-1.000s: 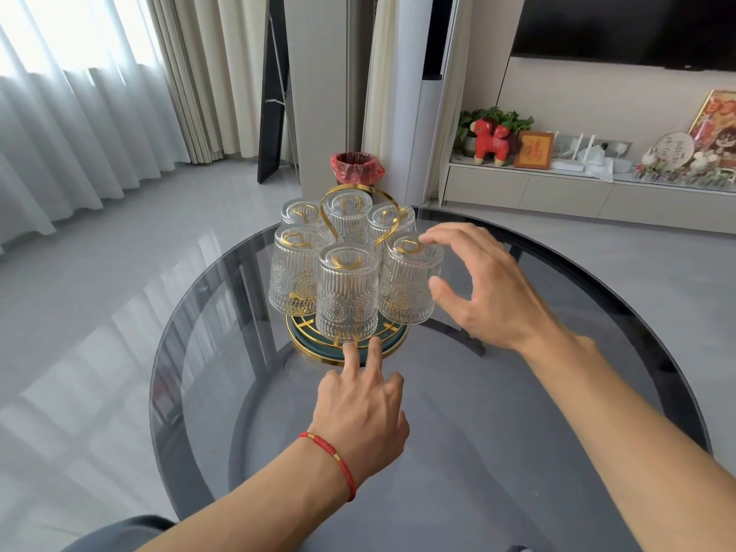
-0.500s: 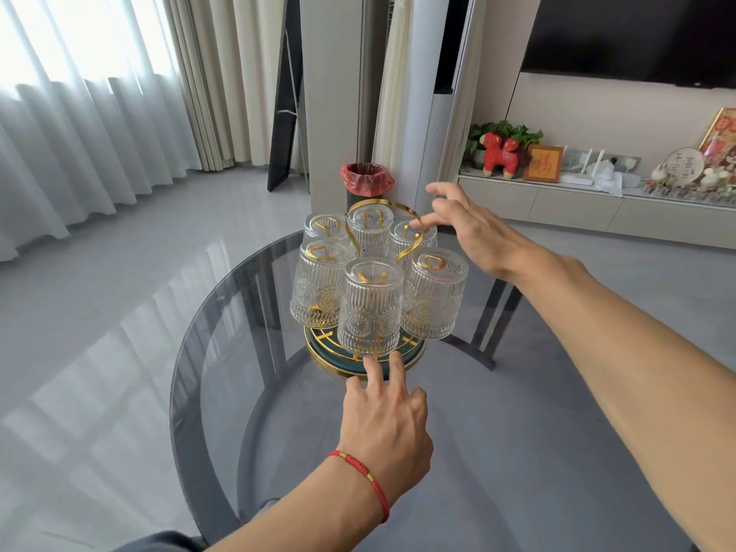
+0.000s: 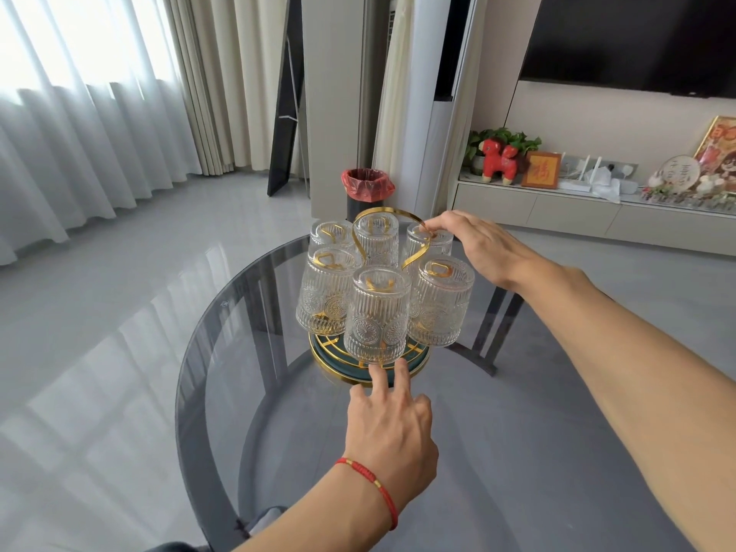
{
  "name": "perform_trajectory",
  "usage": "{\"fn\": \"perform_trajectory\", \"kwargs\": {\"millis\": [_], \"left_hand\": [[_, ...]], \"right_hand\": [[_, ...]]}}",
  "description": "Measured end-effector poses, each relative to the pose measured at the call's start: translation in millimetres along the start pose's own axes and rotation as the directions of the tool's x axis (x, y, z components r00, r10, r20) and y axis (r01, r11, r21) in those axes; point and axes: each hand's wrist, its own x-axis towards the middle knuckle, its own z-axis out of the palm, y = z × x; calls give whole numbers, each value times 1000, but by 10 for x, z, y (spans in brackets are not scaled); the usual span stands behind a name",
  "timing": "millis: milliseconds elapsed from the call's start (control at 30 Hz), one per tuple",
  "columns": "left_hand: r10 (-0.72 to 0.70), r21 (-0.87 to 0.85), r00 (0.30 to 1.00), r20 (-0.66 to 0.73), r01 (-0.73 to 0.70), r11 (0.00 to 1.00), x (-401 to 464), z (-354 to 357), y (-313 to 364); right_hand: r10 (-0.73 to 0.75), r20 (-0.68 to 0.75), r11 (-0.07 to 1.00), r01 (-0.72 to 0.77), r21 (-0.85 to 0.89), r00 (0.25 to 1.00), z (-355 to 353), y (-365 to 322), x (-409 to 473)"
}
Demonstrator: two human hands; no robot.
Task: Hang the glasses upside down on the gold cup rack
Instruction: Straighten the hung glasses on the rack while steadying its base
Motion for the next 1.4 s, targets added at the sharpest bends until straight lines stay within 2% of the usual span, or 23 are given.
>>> {"fn": "perform_trajectory", "kwargs": {"millis": [500,967,1167,1400], "left_hand": [[2,-10,1000,9,-2,1000,-1,-19,4],[-2,-17,1000,3,2,1000,5,-4,-6],[-2,-22,1000,16,2,1000,12,-19,2],[-2,-46,1000,17,3,999,1,-55,2]], "right_hand": [[-51,-17,981,47,-187,999,-32,-28,43],[3,-43,987,-10,-157,999,-58,46,75],[8,-25,974,-13,-226,1000,-47,-1,118],[-14,-113,984,-7,-178,994,-12,-281,288]]}}
